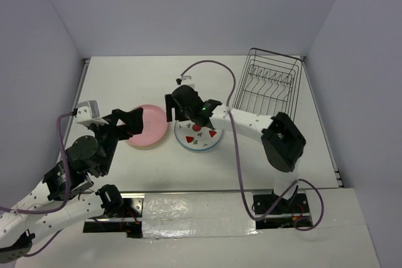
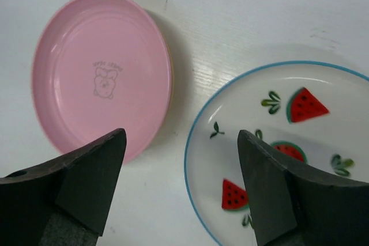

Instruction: Unload the plates from the dish rack

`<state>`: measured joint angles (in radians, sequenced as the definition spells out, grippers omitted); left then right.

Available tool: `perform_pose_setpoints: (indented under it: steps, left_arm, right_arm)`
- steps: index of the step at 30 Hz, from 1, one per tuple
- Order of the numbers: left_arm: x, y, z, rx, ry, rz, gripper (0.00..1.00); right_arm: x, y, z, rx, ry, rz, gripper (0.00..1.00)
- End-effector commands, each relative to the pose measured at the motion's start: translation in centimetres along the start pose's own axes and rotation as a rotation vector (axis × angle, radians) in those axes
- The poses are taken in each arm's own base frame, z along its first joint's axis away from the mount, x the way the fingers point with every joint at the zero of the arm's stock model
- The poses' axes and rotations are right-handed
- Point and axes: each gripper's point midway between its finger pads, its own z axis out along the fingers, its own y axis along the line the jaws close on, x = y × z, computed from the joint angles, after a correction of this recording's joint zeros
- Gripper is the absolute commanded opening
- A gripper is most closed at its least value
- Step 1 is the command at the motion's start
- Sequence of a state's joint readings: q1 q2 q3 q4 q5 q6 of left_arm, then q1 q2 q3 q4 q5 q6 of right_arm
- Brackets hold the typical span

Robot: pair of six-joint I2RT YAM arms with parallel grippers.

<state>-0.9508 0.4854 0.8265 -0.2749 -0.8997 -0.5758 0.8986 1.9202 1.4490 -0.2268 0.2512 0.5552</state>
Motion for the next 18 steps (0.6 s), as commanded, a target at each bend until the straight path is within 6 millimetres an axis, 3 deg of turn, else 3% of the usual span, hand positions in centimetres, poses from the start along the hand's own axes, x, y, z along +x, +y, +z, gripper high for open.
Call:
perform_pose_setpoints:
  steps: [1, 4, 6, 7, 9, 14, 18]
  left_arm:
    - [-0.7, -0.9, 0.3, 0.022, -0.024, -0.005, 0.99]
    - [-0.3, -1.4, 0.6, 0.032, -0.009, 0.023, 0.99]
    - [-0.1, -1.9, 0.7, 0.045, 0.004, 0.042, 0.99]
    - [0.3, -2.2, 1.0, 0.048, 0.016, 0.057, 0.99]
    - [0.5, -3.0, 1.2, 0.079, 0.029, 0.072, 0.99]
    - [0.4, -5.4, 1.0, 0.204, 0.025, 0.075, 0.99]
    - [0.7, -6.1, 1.0, 0.237, 0.028, 0.087, 0.99]
  right_arm:
    - [-5.0, -0.2, -5.6, -0.015, -0.153, 0.017, 0.86]
    - [-6.1, -1.8, -10.7, 0.002, -0.22, 0.042, 0.93]
    - [-6.5, -2.4, -12.8, 0.002, -0.254, 0.052, 0.99]
    - [-7.6, -2.5, -15.3, -0.017, -0.307, 0.068, 1.0]
    - [-6.7, -3.5, -16.9, -0.004, -0.325, 0.025, 1.0]
    - [-7.6, -5.0, -22.6, -0.024, -0.401, 0.018, 1.0]
    - [-8.0, -6.8, -27.5, -0.072, -0.513, 0.063, 1.0]
